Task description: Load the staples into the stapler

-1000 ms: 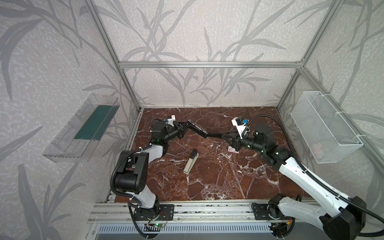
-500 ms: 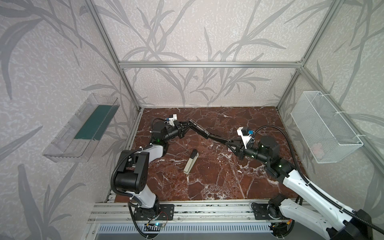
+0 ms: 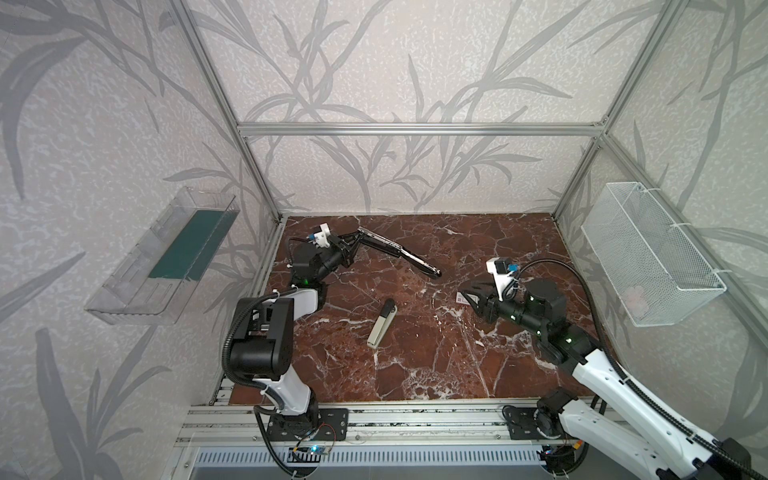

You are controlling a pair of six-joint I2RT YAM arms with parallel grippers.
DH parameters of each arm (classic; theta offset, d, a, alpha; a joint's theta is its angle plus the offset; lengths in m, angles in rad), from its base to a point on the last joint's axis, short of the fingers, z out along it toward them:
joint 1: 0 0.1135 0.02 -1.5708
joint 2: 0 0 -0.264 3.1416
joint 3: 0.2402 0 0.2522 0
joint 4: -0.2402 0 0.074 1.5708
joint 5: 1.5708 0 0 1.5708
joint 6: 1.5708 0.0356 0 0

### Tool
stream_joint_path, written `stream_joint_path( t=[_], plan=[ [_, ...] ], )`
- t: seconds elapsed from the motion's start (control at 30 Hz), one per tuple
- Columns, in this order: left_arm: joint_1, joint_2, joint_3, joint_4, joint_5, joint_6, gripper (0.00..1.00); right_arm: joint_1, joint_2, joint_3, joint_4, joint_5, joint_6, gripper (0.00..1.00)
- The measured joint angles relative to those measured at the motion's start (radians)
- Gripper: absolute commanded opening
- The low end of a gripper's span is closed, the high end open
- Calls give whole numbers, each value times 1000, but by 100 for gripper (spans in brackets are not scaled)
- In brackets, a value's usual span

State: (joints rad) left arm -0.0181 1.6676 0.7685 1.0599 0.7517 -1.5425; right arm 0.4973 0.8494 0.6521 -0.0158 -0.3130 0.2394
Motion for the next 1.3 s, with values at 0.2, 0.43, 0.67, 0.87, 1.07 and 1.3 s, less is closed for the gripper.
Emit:
stream_joint_path(
  t=[0.2,0.43,0.67,0.87,1.07,1.3],
  plan=[
    [-42,-4,-6,-5,16,32,0,3,188,257,-109,-7,-7,54],
    [-172,27,-5,16,39,54,0,85,496,552,-251,-1,-57,55],
    [-262,92,-2,23,55,61,0,134,699,689,-357,28,-87,58],
    [-264,93,-2,39,54,65,0,134,758,729,-399,45,-110,57],
    [-264,94,-2,82,59,55,0,134,809,759,-410,48,-123,45],
    [-262,98,0,104,58,42,0,138,853,813,-423,26,-163,18]
  ],
)
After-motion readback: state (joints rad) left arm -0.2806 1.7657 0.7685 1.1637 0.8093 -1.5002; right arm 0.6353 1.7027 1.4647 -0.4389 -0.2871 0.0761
